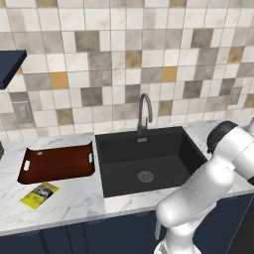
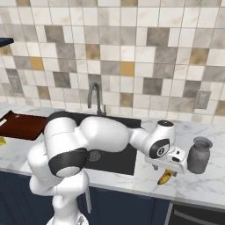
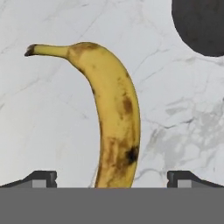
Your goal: Pick up all produce items and place them in the sink. Turn on the sink faucet to wash them. Then turn the sink off and put them in the tray.
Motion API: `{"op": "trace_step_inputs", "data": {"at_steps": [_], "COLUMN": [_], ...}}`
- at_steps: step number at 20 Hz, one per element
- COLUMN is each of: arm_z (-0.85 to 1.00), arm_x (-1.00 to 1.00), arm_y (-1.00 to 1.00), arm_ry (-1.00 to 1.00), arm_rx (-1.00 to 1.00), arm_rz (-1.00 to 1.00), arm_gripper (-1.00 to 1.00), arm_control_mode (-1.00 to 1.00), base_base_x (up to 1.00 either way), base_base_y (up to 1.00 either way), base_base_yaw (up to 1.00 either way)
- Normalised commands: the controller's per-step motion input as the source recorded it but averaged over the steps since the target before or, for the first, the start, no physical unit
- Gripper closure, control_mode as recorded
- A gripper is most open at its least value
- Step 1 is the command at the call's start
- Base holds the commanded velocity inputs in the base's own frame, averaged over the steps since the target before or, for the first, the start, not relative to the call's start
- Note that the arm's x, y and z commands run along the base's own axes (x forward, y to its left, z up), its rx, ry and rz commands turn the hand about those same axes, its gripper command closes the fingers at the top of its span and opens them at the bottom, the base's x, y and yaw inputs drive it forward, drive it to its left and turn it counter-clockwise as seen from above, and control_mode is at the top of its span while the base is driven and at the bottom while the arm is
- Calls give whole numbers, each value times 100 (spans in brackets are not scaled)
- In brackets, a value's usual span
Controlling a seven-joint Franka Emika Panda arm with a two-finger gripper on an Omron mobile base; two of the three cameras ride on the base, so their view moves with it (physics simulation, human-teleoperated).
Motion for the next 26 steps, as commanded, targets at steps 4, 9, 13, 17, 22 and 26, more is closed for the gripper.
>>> {"op": "trace_step_inputs", "data": {"at_steps": [4, 9, 13, 17, 22, 26], "arm_z": [-12, -14, -17, -17, -9, -1], "arm_x": [8, 3, 0, 0, 0, 0], "arm_y": [-2, -1, 0, 0, 0, 0], "arm_ry": [0, 0, 0, 0, 0, 0], "arm_rx": [0, 0, 0, 0, 0, 0], "arm_rz": [0, 0, 0, 0, 0, 0], "arm_gripper": [-100, -100, -100, -100, 100, 100], "arm_control_mode": [-100, -100, -100, -100, -100, -100], "base_base_x": [0, 0, 0, 0, 0, 0], "base_base_y": [0, 0, 0, 0, 0, 0], "base_base_yaw": [0, 0, 0, 0, 0, 0]}}
